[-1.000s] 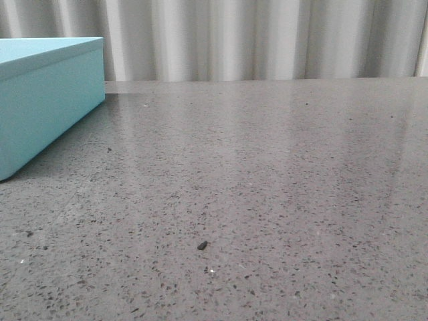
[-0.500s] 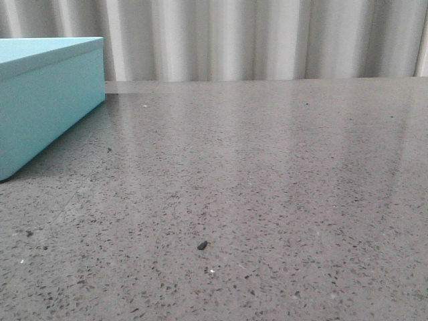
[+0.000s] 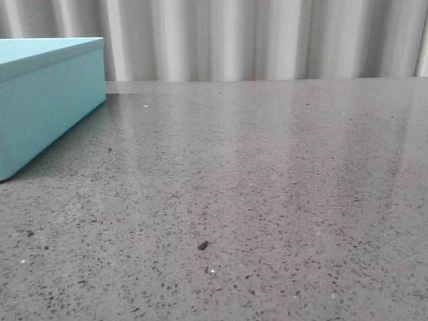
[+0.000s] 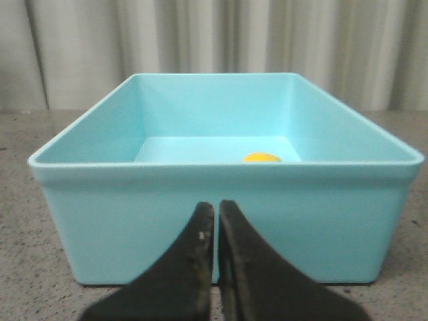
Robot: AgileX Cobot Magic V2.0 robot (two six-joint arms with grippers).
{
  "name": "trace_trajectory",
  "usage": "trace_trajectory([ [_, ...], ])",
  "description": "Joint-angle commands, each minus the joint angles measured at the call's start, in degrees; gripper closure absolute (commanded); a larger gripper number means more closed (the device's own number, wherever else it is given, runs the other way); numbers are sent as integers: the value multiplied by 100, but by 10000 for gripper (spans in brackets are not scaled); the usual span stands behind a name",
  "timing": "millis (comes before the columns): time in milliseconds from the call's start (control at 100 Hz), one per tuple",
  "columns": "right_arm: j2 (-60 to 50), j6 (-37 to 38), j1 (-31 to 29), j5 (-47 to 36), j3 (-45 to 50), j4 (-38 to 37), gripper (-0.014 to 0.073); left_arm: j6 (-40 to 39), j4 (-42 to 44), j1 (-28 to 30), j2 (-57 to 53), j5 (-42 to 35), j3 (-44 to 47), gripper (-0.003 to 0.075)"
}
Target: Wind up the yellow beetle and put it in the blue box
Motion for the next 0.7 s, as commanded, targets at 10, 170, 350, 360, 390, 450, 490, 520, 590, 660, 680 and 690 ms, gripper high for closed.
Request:
trace_trajectory([
  [10, 50, -54, 17, -487, -148, -58, 654, -915, 964, 7, -184, -1210, 168, 741],
  [170, 50, -54, 17, -487, -148, -58, 654, -1571, 1400, 15, -184, -1286, 625, 741],
  [350, 50, -54, 17, -487, -148, -58, 654, -1641, 1492, 15, -184, -387, 636, 741],
  [360, 50, -54, 17, -487, -148, -58, 654, -1641, 1492, 15, -184, -269, 636, 741],
  [390, 50, -54, 17, -487, -148, -58, 654, -1641, 1480, 15, -184, -31, 636, 741],
  [450, 50, -54, 17, -487, -148, -58, 654, -1641, 1456, 15, -184, 453, 636, 741],
  [490, 50, -54, 17, -487, -148, -58, 654, -1641, 1447, 15, -184, 514, 636, 741],
  [520, 50, -54, 17, -487, -148, -58, 654, -1641, 1447, 15, -184, 514, 636, 741],
  [590, 50, -54, 17, -487, -148, -58, 654, -1641, 1447, 15, -184, 514, 636, 741],
  [660, 50, -54, 17, -487, -148, -58, 654, -1641, 1432, 15, -184, 527, 636, 741],
  [680, 50, -54, 17, -487, -148, -58, 654, -1641, 1432, 15, -184, 527, 636, 741],
  [690, 50, -54, 17, -487, -148, -58, 654, -1641, 1432, 15, -184, 527, 636, 741],
])
